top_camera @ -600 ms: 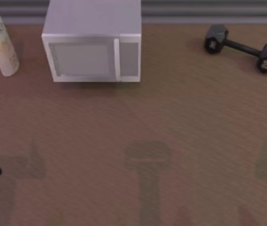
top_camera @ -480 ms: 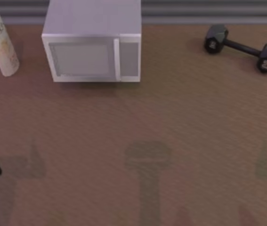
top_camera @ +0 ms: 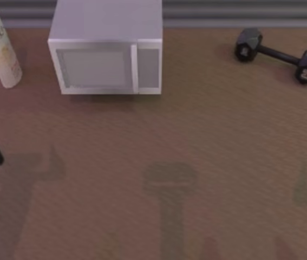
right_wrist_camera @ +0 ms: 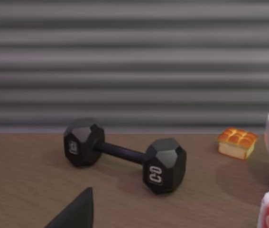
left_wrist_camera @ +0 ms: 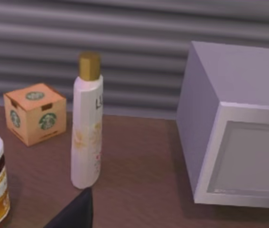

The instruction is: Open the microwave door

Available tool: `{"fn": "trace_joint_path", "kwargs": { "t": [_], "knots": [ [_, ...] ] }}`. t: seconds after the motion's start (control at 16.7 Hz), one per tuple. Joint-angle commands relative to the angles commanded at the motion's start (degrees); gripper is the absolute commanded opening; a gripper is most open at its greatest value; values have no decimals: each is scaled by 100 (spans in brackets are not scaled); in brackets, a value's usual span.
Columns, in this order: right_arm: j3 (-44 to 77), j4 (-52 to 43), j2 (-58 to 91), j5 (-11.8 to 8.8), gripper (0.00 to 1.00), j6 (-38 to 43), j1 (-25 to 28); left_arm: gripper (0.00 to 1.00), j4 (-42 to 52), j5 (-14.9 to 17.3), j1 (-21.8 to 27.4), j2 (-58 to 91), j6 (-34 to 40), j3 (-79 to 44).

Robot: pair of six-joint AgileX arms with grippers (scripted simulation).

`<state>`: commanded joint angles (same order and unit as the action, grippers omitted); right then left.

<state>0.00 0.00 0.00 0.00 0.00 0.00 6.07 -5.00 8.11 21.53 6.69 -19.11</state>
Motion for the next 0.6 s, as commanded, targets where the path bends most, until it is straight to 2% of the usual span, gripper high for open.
{"fn": "trace_joint_path", "kwargs": {
  "t": [0.6],
  "knots": [
    [0, 0, 0, 0, 100, 0, 0, 100, 1508, -1104, 1773, 5966, 1463, -4138]
  ]
}}
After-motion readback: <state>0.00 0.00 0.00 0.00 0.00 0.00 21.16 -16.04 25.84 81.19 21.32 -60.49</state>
